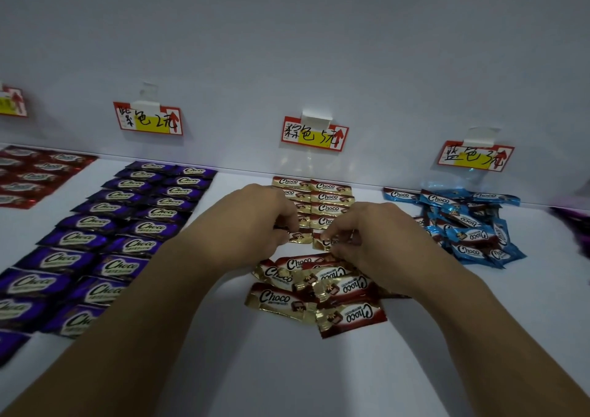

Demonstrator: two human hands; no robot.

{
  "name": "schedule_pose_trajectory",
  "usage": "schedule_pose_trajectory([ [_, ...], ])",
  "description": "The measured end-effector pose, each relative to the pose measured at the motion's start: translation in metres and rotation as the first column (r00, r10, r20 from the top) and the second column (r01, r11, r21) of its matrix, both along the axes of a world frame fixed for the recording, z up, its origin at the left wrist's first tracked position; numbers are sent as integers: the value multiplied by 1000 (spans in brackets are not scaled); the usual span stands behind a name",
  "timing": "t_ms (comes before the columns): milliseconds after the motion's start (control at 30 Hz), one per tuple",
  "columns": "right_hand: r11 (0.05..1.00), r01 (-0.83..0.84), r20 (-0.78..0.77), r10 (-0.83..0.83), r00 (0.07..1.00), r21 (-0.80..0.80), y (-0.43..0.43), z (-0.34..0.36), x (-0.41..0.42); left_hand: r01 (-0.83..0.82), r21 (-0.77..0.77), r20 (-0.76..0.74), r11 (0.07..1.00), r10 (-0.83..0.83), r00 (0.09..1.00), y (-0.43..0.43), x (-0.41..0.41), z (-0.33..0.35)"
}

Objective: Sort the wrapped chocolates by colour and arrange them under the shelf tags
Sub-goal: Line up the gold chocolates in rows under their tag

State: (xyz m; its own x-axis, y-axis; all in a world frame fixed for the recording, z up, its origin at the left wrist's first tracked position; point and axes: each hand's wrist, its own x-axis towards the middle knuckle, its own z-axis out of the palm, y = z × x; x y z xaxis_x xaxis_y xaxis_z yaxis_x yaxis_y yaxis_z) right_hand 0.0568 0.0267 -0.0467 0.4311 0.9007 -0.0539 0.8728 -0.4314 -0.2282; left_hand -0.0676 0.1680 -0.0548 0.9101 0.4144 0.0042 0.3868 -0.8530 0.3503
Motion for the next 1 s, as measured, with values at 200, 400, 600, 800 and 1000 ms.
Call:
schedule_pose_trajectory([
  [200, 999, -2, 28, 1, 1000, 41, 5, -4, -1, -9, -6, 16, 1000, 9, 1000, 2, -1, 0],
  [400, 999, 9, 13, -9, 1000, 39, 6, -5, 2, -4, -5, 16, 1000, 4, 1000, 2, 0, 0],
  [600, 998, 14, 24, -16, 1000, 61, 6, -7, 4, 5, -2, 17, 1000, -5, 1000, 3, 0, -1],
  [800, 992, -16, -24, 19, 1000, 124, 0, -1, 2, -12, -4, 48, 1000, 12, 999, -3, -4, 2],
  [1000, 992, -75, -156, 91, 984, 105, -20, 15, 3, 30, 1, 16, 1000, -30, 999, -29, -15, 18],
])
